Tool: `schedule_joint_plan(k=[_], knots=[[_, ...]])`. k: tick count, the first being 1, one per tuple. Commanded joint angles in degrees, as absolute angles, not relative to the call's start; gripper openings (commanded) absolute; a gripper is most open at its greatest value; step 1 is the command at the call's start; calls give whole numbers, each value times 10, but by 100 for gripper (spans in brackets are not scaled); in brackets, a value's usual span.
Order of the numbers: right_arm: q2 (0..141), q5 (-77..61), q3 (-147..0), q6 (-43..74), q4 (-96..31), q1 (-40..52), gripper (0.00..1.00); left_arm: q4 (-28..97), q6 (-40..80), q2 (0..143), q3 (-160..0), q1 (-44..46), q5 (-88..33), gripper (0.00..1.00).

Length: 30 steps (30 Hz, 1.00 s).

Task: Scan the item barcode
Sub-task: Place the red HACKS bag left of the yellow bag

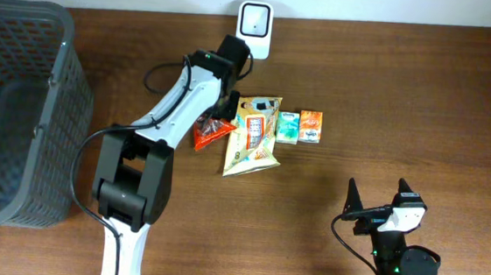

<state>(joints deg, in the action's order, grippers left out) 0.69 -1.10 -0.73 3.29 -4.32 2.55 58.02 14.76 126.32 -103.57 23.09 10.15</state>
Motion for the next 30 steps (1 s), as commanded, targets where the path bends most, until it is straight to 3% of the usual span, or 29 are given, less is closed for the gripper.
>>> schedule_joint_plan(k=[1,3,7,9,11,14,19,21,23,26,28,29,30], knots=[[4,-12,-3,39,-45,23,99,552,171,1267,-970,232,46,0],[4,-12,-3,39,-45,23,99,542,170,1267,-947,232,46,0],[4,-12,-3,39,-45,23,99,663,152,1260,-1037,220,204,0],[4,-12,-3,39,-45,23,99,740,156,1258,-1161,217,175,0],[4,-12,-3,39,-45,23,99,738,156,1258,-1195,217,100,0],[4,-12,-3,39,-45,23,99,729,158,1259,-1159,217,27,0],[4,-12,-3,39,-45,23,99,664,176,1259,-1020,217,23,0],[4,-12,-3,39,-45,23,99,623,175,1259,-961,215,35,16],[4,-12,-3,39,-45,23,99,628,175,1256,-968,205,64,3],[4,-12,-3,39,-45,23,99,696,175,1249,-1086,187,63,5],[4,-12,-3,39,-45,23,99,761,175,1242,-1224,176,63,41],[4,-12,-3,39,-45,23,99,782,175,1241,-1286,173,63,95],[4,-12,-3,39,-45,23,99,788,175,1241,-1326,172,66,99]])
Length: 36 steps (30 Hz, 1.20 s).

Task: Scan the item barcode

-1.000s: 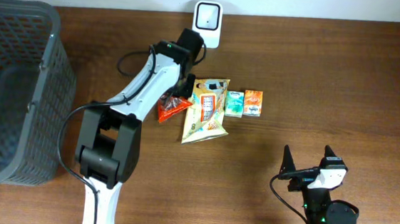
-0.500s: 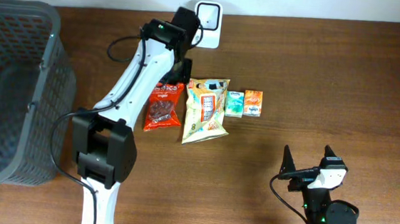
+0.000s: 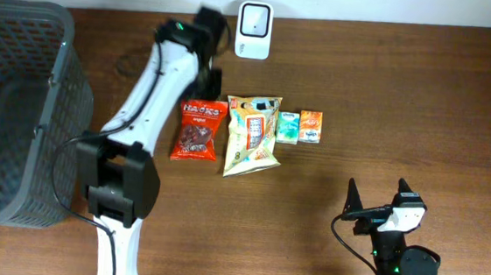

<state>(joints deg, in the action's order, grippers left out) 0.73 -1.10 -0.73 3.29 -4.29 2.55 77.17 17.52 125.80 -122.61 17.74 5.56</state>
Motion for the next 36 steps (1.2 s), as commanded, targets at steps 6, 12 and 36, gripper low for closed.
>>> schedule_joint_plan(k=[6,12,36], knots=[[4,-12,-3,39,-45,23,99,799,169,1244,-1346,170,172,99],[4,-12,-3,39,-45,23,99,814,173,1248,-1346,89,38,99],[705,-336,-536,18,-160,22,98,813,173,1248,-1346,63,-1,99]])
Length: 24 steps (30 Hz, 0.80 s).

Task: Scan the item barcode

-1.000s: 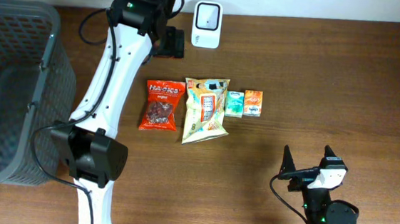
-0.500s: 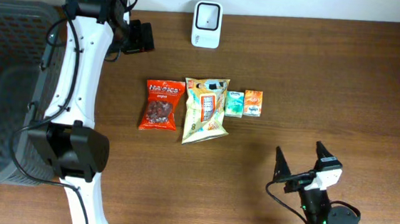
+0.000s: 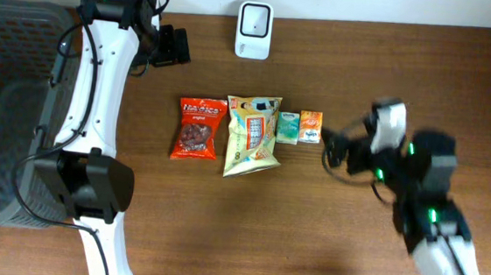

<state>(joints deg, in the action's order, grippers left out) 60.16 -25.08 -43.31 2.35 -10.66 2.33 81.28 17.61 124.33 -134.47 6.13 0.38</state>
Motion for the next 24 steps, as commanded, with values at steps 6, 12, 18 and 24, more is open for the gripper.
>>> schedule_joint_plan(k=[6,12,18,24], knots=[[928,-290,-623,24,-215,22,98,813,173,1248,-1346,62,-1,99],[1063,-278,-623,24,-153,21,81,813,173,1248,-1346,62,-1,99],[1084,-248,-623,47,-141,21,69,813,173,1248,-1346,62,-1,99],[1100,-248,-623,80,-121,21,53,813,173,1248,-1346,62,-1,99]])
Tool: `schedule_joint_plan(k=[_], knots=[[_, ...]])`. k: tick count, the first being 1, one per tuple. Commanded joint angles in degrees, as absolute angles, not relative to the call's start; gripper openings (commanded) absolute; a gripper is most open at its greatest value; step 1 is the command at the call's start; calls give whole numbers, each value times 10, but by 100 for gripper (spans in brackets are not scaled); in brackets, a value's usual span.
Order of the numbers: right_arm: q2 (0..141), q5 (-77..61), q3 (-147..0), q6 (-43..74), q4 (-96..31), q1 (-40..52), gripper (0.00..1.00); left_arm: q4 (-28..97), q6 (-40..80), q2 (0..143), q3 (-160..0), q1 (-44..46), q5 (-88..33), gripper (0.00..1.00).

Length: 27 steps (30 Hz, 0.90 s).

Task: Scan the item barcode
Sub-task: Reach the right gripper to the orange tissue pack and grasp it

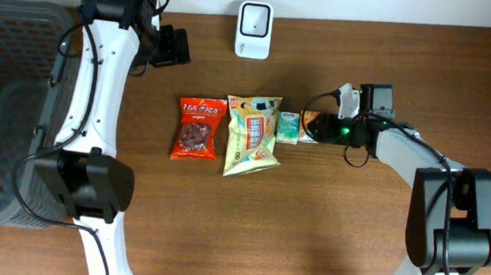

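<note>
A white barcode scanner [255, 18] stands at the table's far edge. Four items lie in a row mid-table: a red snack packet [197, 128], a yellow chip bag [252, 134], a small green box [288, 128] and a small orange box [309, 125]. My right gripper [322, 127] is at the orange box's right end, its fingers level with the box; whether they press on it does not show. My left gripper [175, 47] hangs open and holds nothing, left of the scanner and beyond the red packet.
A large dark mesh basket [58, 70] fills the table's left side, close behind the left arm. The right arm's cable loops above its wrist. Bare brown table [326, 232] lies in front of the row and to the right.
My right gripper has moved from just right of and below the orange box to its right end, and the arm now lies low across the table. The left arm and the items have not moved.
My left gripper was down on the crumpled red packet beside the chip bag, below the scanner. Then the packet lay flat at the row's left end and the gripper had lifted off. Then the left arm was back near the basket and the right arm reached toward the orange box, now touching it.
</note>
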<state>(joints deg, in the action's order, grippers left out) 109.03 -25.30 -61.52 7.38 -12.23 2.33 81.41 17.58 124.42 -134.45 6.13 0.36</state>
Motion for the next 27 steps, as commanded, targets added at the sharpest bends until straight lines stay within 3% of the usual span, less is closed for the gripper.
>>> schedule_joint_plan(k=[1,8,10,13,19,24,27], knots=[[1102,-248,-622,80,-124,21,53,813,173,1248,-1346,62,-1,99],[1140,-278,-622,80,-110,21,51,813,173,1248,-1346,62,-1,99],[1141,-296,-622,80,-110,21,27,813,173,1248,-1346,62,-1,99],[1141,-407,-629,80,-111,5,4,813,173,1248,-1346,62,-1,99],[1141,-879,-633,66,-111,-113,4,813,173,1248,-1346,62,-1,99],[1141,-889,-633,63,-111,-62,4,813,173,1248,-1346,62,-1,99],[1141,-889,-647,148,-35,14,4,813,173,1248,-1346,62,-1,99]])
